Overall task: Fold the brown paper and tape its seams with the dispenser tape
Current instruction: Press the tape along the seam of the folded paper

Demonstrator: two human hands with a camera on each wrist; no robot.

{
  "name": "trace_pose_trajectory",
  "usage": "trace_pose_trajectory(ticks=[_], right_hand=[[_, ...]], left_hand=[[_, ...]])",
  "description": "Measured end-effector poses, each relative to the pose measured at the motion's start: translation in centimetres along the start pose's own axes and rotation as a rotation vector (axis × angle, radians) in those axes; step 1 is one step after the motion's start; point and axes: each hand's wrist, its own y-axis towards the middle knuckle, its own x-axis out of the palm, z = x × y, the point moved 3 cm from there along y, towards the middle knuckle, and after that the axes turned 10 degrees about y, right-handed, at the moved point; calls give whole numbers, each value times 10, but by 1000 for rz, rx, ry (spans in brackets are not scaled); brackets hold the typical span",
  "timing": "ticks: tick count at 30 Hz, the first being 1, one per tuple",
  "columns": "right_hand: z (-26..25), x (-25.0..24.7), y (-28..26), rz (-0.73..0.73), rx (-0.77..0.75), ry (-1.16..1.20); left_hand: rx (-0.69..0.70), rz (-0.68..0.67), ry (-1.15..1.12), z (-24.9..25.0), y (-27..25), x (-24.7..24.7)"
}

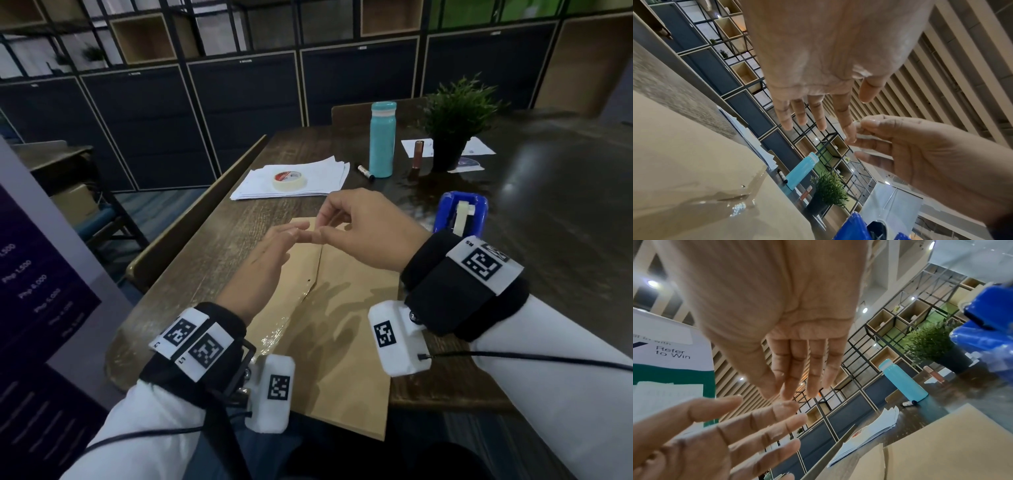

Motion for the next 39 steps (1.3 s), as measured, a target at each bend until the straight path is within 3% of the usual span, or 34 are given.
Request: trace_pose_trajectory(ticks=[4, 7, 12, 17, 30, 36, 39], right_hand=[[-5, 3, 0, 67, -66, 5], [0, 3, 2, 118, -19, 122], [22, 14, 5, 89, 136, 227], [44, 32, 7, 2, 333, 401], [79, 74, 18, -91, 667, 419], [83, 86, 27, -126, 648, 367], [81, 88, 31, -168, 635, 308]], left_hand=[[-25, 13, 49, -4, 3, -8], [-37, -19, 277, -10, 6, -19], [-109, -251, 740, -17, 8, -28], [-249, -455, 924, -33, 15, -28], [-205, -648, 1061, -39, 30, -28], [-186, -674, 1100, -41, 19, -31], [-189, -622, 1049, -31, 16, -36]])
